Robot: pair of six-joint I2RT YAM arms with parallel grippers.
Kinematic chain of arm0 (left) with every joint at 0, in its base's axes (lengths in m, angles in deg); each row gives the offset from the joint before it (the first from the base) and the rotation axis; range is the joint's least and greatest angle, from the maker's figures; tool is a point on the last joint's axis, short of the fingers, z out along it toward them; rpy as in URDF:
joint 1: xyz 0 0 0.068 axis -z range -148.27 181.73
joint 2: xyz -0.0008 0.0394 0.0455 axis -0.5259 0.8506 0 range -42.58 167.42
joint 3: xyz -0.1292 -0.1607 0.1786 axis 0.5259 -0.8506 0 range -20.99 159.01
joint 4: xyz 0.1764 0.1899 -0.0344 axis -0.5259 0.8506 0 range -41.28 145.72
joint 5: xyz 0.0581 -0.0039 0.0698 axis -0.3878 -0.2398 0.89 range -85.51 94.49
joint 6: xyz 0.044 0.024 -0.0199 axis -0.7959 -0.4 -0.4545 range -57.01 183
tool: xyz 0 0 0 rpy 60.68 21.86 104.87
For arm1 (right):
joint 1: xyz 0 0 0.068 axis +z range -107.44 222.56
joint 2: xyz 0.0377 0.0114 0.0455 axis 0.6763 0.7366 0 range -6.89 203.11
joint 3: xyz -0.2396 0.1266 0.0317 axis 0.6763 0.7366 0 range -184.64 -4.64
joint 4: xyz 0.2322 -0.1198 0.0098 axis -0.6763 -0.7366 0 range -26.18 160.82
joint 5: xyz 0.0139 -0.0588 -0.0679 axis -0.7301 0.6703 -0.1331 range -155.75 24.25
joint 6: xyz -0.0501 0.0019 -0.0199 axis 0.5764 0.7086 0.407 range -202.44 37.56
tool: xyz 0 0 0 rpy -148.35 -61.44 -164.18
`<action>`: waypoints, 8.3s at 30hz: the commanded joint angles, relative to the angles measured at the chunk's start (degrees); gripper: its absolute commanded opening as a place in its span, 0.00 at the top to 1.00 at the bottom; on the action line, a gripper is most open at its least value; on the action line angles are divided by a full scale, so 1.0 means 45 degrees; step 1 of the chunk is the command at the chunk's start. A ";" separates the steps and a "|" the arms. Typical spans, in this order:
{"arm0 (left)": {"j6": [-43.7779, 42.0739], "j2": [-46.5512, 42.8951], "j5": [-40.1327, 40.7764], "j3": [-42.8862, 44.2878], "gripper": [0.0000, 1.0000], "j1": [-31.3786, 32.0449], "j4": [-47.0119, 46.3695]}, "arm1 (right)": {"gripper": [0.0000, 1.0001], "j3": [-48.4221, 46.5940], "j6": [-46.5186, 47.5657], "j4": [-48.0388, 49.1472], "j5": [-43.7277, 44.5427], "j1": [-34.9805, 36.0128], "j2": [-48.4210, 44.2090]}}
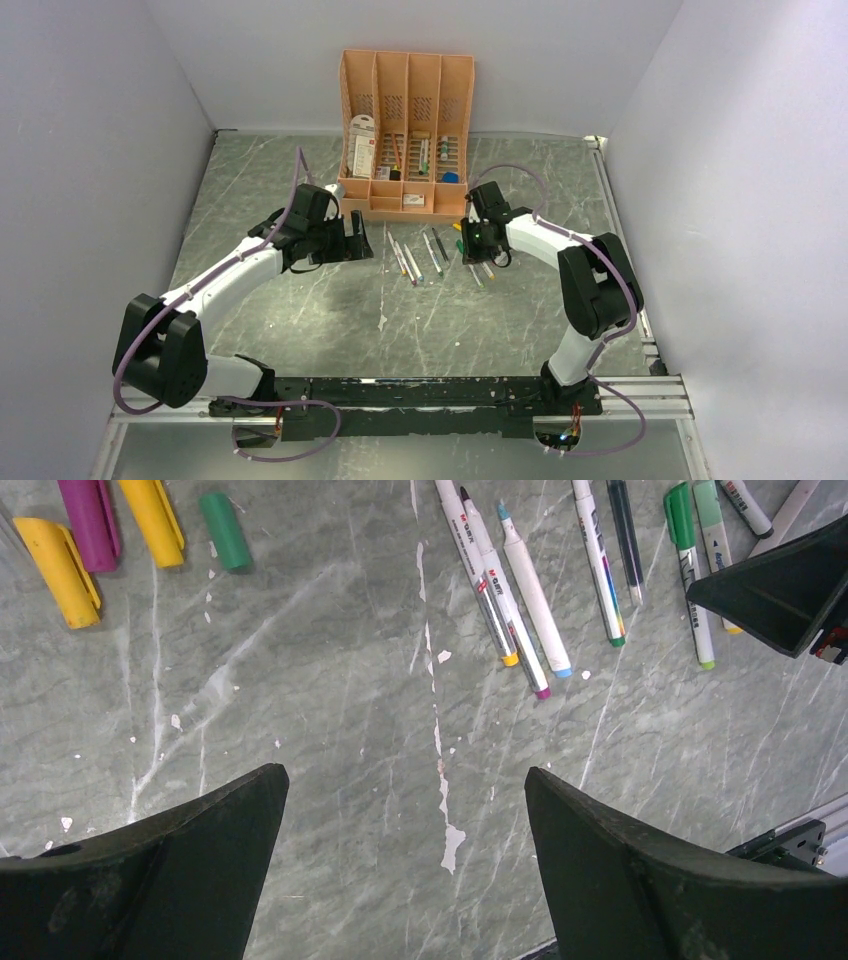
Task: Open the pen caps
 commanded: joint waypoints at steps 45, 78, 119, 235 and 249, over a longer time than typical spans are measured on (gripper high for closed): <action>0.0707 -0.2133 -0.1561 -0.0480 0.00 -0.0120 -0.0021 | 1.00 0.0843 -0.0028 0.0003 0.1052 0.1856 -0.1955; 0.2842 -0.3024 -0.4267 -0.1948 0.00 -0.0100 -0.3352 | 1.00 0.2834 -0.1666 0.2505 -0.4896 0.1699 -0.6646; 0.6260 -0.1694 -0.3663 -0.4078 0.21 0.2022 -1.1432 | 1.00 0.3347 -0.4481 0.5832 -0.6230 0.3286 -0.5870; 0.1973 -0.2885 -0.2316 -0.2397 0.79 -0.0950 -0.3267 | 0.79 -0.3842 0.0321 0.0720 0.1089 0.3934 0.2780; 0.1252 -0.1312 -0.1336 -0.1335 0.77 -0.0930 -0.2384 | 0.67 -0.3067 0.0135 0.0631 0.0864 0.3930 0.1059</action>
